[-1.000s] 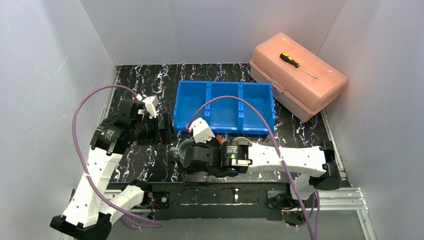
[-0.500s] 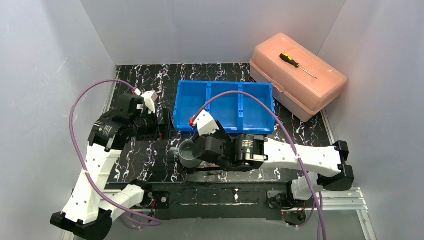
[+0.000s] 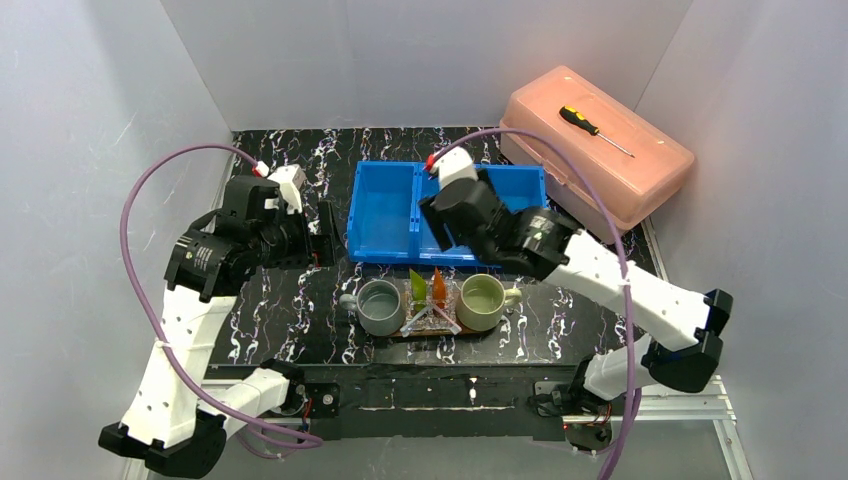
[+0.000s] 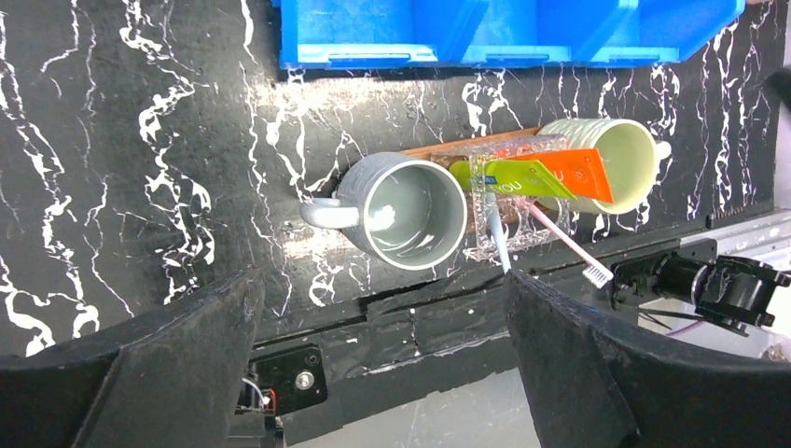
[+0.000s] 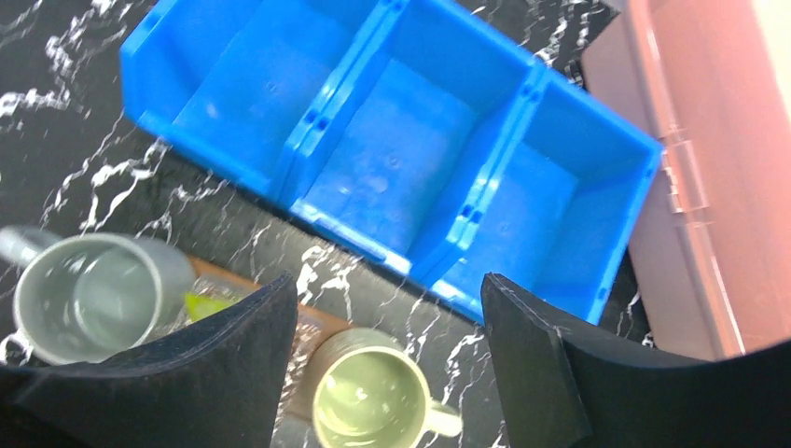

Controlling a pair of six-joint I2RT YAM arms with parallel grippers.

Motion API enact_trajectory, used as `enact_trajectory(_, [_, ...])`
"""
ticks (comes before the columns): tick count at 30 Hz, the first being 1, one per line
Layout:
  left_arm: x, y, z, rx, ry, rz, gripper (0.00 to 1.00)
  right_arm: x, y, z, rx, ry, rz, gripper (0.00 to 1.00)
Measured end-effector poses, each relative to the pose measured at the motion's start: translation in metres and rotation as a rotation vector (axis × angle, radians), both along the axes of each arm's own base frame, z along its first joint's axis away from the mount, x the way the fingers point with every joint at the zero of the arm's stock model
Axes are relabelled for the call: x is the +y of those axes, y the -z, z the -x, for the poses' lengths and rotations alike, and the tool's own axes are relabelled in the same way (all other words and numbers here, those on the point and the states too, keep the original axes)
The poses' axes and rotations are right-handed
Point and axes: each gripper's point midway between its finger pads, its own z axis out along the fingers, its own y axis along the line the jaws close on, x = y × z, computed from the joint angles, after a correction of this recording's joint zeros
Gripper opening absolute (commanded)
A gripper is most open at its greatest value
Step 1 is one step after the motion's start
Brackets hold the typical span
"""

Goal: Prepare toiletry sets of a toothbrush and toothpaste on the tray

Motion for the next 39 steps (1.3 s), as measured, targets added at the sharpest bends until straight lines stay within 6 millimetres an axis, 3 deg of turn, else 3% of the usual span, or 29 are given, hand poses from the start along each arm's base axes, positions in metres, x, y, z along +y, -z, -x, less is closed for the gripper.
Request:
enact_trajectory(7, [0.010, -0.011, -0.007, -0.060, -0.045, -0.030, 0.98, -0.055, -0.027, -0.055, -0.030, 0.125, -0.093, 0.86])
enact_trajectory(13, [0.016, -0.028, -0.011, -0.157, -0.077, -0.024, 0.98, -0.113, -0.017, -0.099, -0.001, 0.271, -0.111, 0.89])
enact_trajectory(18, [0.021, -0.033, -0.015, -0.185, -0.100, -0.040, 0.98, -0.163, -0.010, -0.120, 0.010, 0.393, -0.134, 0.92])
enact_trajectory(26, [0.027, -0.033, -0.024, -0.204, -0.114, -0.083, 0.98, -0.212, -0.013, -0.123, 0.004, 0.480, -0.217, 0.93])
enact_trajectory(32, [0.035, -0.047, -0.023, -0.299, -0.133, -0.087, 0.98, -0.202, -0.016, -0.108, 0.010, 0.423, -0.287, 0.95])
enact_trajectory(39, [0.042, -0.049, -0.012, -0.387, -0.144, -0.072, 0.98, -0.201, -0.051, -0.073, -0.096, 0.340, -0.387, 0.98])
